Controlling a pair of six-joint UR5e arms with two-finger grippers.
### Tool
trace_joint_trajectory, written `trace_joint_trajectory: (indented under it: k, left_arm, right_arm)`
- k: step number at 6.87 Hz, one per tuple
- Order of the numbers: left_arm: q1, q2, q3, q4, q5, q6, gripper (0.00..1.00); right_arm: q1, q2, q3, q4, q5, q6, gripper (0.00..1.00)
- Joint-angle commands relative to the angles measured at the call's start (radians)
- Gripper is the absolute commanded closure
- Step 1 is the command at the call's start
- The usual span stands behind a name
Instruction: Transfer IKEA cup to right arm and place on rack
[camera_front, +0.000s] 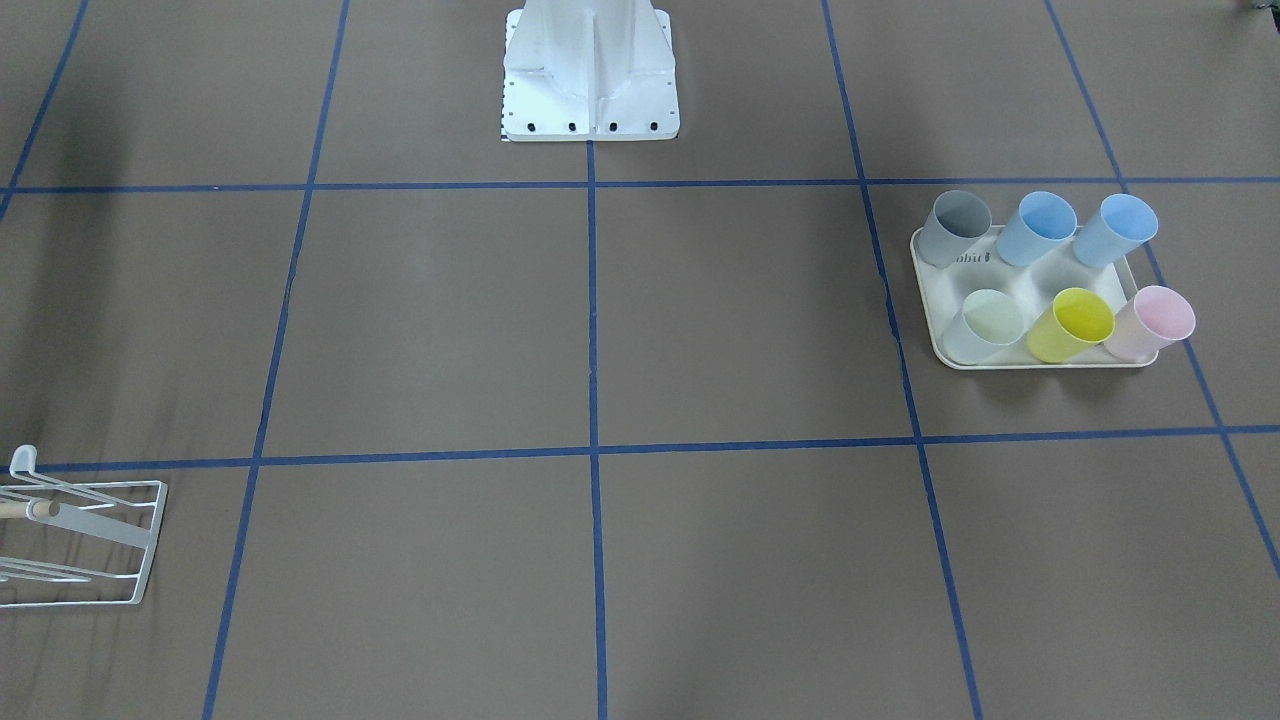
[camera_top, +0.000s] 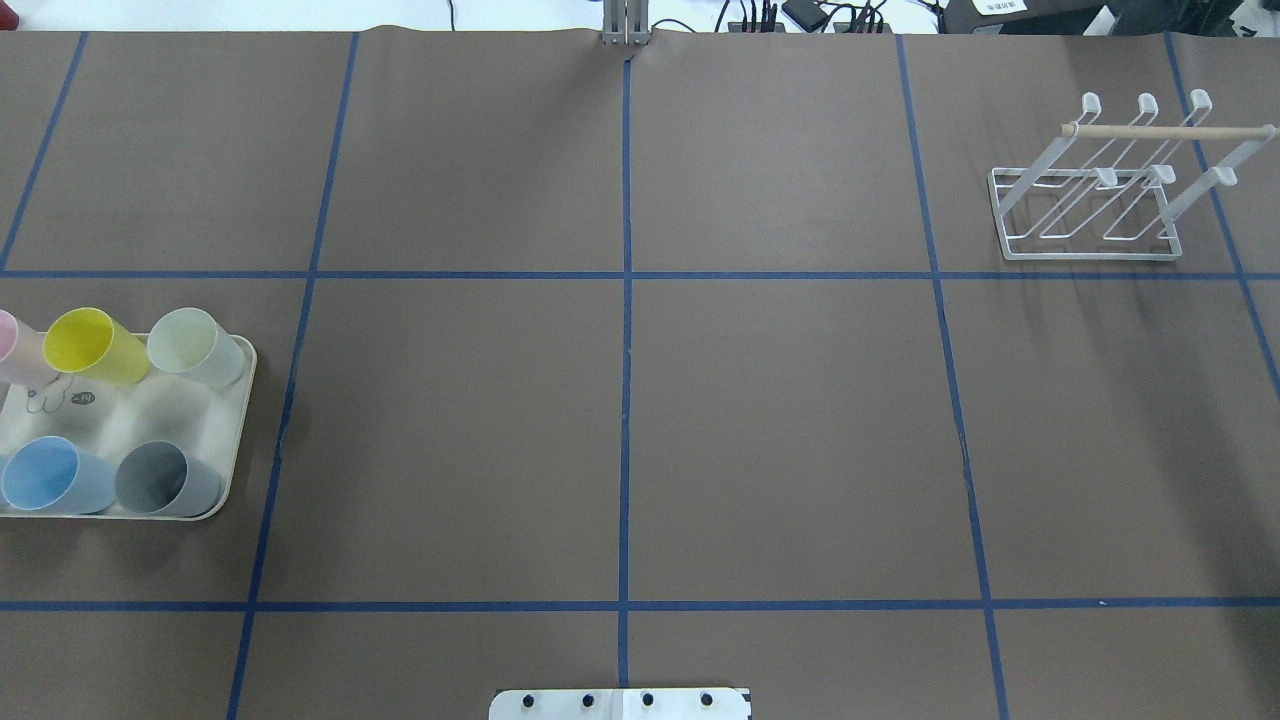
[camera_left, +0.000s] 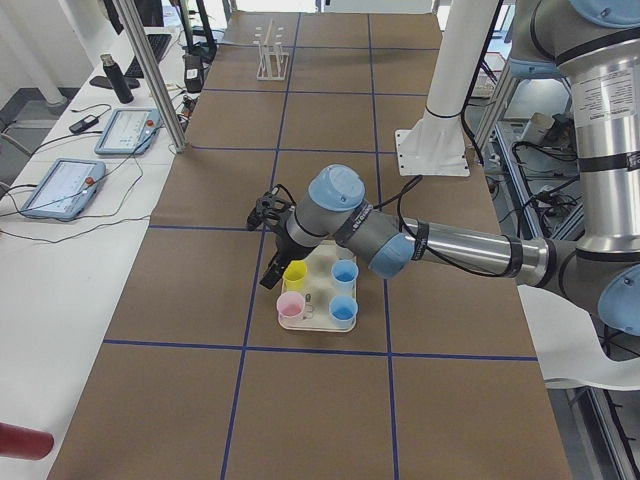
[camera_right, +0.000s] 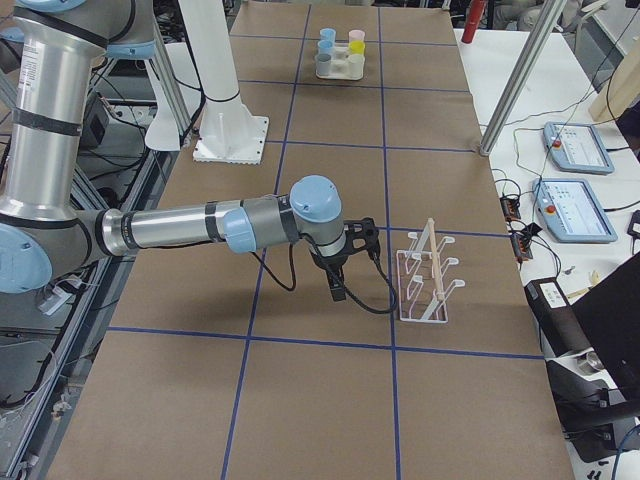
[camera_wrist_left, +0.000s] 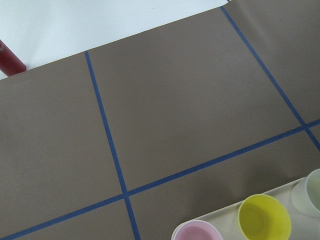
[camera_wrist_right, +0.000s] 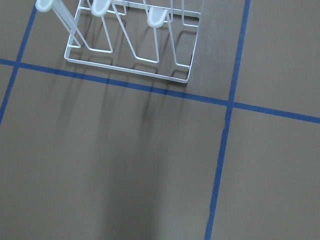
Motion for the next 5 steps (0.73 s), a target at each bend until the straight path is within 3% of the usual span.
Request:
trace_joint_trajectory:
  k: [1,5]
  left_arm:
    - [0.000,0.013,-0.008,0.006,-0.039,-0.010,0.00]
    - [0.002,0.019,0.028,-0.008,-0.053,-0.016,0.00]
  right_arm:
    - [0.003,-0.007,0.022,-0.001,-0.022,0.001,0.00]
    - [0.002,-0.023,0.029,-0.001,-0.016,0.002,0.00]
